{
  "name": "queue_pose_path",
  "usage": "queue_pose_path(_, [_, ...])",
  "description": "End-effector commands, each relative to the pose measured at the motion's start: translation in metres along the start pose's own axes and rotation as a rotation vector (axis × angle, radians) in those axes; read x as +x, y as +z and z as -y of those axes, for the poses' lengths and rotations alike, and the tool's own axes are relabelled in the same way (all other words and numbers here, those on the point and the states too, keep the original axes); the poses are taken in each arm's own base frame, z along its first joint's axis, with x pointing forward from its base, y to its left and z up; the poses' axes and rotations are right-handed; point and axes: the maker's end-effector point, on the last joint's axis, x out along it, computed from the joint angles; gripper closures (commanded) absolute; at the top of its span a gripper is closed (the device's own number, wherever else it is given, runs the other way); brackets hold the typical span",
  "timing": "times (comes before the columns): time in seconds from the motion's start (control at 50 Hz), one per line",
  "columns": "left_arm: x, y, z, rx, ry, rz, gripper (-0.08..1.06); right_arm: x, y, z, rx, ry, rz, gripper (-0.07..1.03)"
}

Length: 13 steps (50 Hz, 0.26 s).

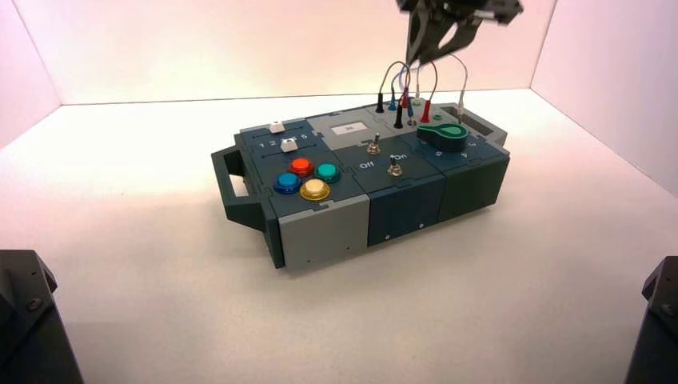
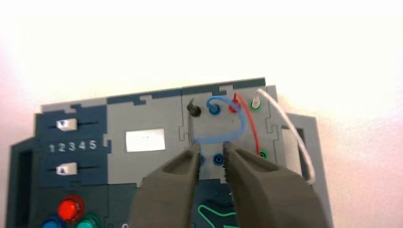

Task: Pull the blue wire.

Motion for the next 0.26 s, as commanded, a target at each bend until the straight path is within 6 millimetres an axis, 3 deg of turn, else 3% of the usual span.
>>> queue_pose_path(0.02, [-0.003, 0.007, 0.001, 0.004, -0.002, 0.020, 1.01, -0.024, 0.019, -0.008, 0.003, 0.022, 0.079, 0.63])
queue_pose_path(0.26, [-0.005, 0.008, 0.002, 0.008, -0.004, 0.027, 1.01, -0.042, 0.019, -0.009, 0.005, 0.031, 0.108, 0.63])
